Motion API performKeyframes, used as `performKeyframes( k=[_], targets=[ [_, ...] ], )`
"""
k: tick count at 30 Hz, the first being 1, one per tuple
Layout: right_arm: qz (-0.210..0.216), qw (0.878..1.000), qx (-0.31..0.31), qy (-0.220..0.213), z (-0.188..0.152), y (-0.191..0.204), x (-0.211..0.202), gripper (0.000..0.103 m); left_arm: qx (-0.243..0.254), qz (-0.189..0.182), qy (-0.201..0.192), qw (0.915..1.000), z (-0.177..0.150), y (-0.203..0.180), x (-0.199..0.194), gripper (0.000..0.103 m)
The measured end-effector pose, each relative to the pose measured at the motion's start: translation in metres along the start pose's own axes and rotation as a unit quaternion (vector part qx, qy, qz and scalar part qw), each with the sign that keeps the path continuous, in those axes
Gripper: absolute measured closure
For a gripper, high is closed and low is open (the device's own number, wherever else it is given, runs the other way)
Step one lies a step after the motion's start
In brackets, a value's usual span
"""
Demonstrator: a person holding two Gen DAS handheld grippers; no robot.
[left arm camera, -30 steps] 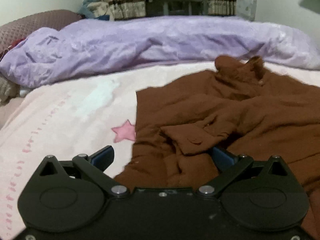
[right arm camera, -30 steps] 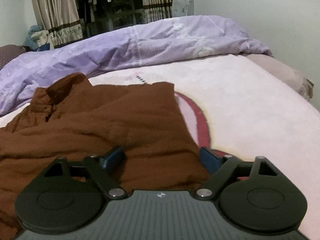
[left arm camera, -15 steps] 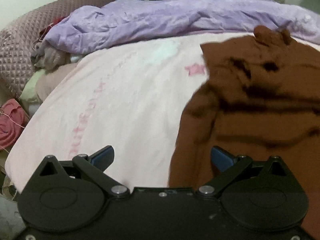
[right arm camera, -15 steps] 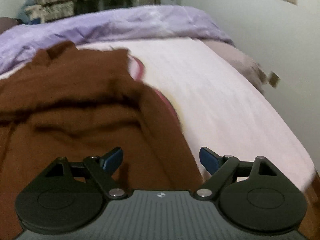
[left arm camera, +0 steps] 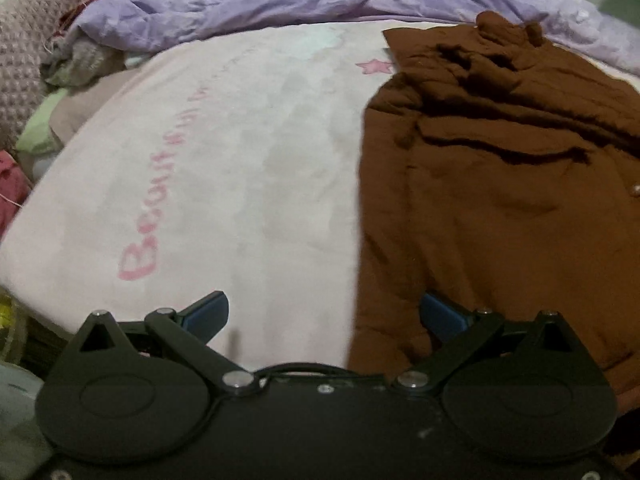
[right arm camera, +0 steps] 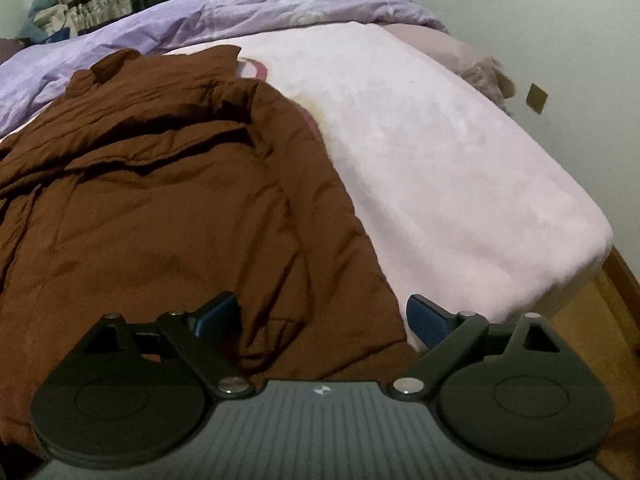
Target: Fold large clothes
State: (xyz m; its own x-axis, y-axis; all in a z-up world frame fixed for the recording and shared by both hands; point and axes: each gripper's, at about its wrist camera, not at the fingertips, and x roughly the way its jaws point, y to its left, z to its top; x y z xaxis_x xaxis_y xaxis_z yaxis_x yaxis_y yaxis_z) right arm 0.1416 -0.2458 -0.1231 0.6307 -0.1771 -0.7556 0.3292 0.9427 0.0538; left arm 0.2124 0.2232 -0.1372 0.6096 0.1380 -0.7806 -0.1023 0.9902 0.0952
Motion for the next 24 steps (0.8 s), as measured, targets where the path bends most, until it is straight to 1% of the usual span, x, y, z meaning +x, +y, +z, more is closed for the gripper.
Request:
performKeyframes(
  k=[1, 2, 4, 5, 7, 8, 10, 14, 15, 16, 17, 18, 19, 20, 21, 22, 24],
  targets=[
    [0.003, 1.000, -0.002, 0.002, 0.000, 0.001, -0.001, 0.000, -0.006, -0.016, 0.002, 0.9999, 0.001, -0.003, 0.002, 0.000],
    [0.010, 1.000, -0.004, 0.003, 0.000, 0.002, -0.002, 0.000, -0.011, -0.041, 0.008, 0.9991, 0.001, -0.003, 0.002, 0.000],
    [0.020, 1.000, -0.005, 0.000, -0.003, 0.001, -0.004, 0.000, -0.010, -0.105, 0.023, 0.9942, 0.002, -0.009, 0.002, 0.000],
    [0.019, 1.000, -0.005, -0.002, -0.004, 0.001, -0.003, 0.000, 0.000, -0.116, 0.021, 0.9930, 0.001, -0.015, 0.001, 0.000],
    [0.023, 1.000, 0.003, 0.002, -0.006, -0.001, 0.003, 0.000, 0.027, -0.101, 0.025, 0.9943, -0.002, -0.025, 0.006, 0.000],
    [0.026, 1.000, 0.008, 0.001, -0.006, -0.002, 0.004, 0.000, 0.029, -0.099, 0.031, 0.9941, -0.003, -0.027, 0.011, 0.000],
    [0.027, 1.000, 0.004, -0.006, -0.007, -0.001, 0.005, 0.000, 0.017, -0.108, 0.020, 0.9938, -0.003, -0.024, 0.012, 0.000],
    [0.028, 0.999, -0.002, -0.017, -0.008, 0.002, 0.005, 0.000, 0.012, -0.124, 0.018, 0.9920, 0.000, -0.017, 0.013, 0.000],
    [0.024, 0.999, -0.004, -0.027, -0.008, 0.003, 0.004, 0.006, 0.016, -0.123, 0.014, 0.9922, 0.000, -0.018, 0.013, 0.002],
    [0.022, 0.999, -0.002, -0.035, -0.008, 0.005, 0.002, 0.018, 0.017, -0.117, 0.007, 0.9929, -0.001, -0.022, 0.010, 0.009],
    [0.030, 0.999, 0.006, -0.039, -0.007, 0.005, 0.000, 0.056, 0.014, -0.116, 0.001, 0.9932, -0.001, -0.023, 0.009, 0.024],
    [0.053, 0.998, 0.023, -0.035, -0.006, 0.003, -0.002, 0.080, 0.008, -0.117, -0.004, 0.9931, -0.002, -0.022, 0.005, 0.036],
    [0.048, 0.998, 0.025, -0.037, -0.005, 0.005, -0.004, 0.081, -0.002, -0.126, -0.005, 0.9920, 0.000, -0.020, 0.002, 0.067],
    [0.040, 0.998, 0.013, -0.040, -0.005, 0.010, -0.006, 0.084, -0.014, -0.131, -0.005, 0.9913, 0.002, -0.017, 0.002, 0.081],
    [0.037, 0.998, 0.006, -0.045, -0.005, 0.014, -0.009, 0.086, -0.019, -0.129, -0.007, 0.9915, 0.004, -0.014, -0.002, 0.084],
    [0.035, 0.998, 0.005, -0.050, -0.004, 0.017, -0.012, 0.086, -0.017, -0.135, -0.010, 0.9907, 0.005, -0.013, -0.007, 0.088],
    [0.035, 0.996, 0.007, -0.077, 0.003, 0.019, -0.026, 0.086, -0.011, -0.138, -0.027, 0.9900, 0.011, -0.013, -0.020, 0.089]
  ],
)
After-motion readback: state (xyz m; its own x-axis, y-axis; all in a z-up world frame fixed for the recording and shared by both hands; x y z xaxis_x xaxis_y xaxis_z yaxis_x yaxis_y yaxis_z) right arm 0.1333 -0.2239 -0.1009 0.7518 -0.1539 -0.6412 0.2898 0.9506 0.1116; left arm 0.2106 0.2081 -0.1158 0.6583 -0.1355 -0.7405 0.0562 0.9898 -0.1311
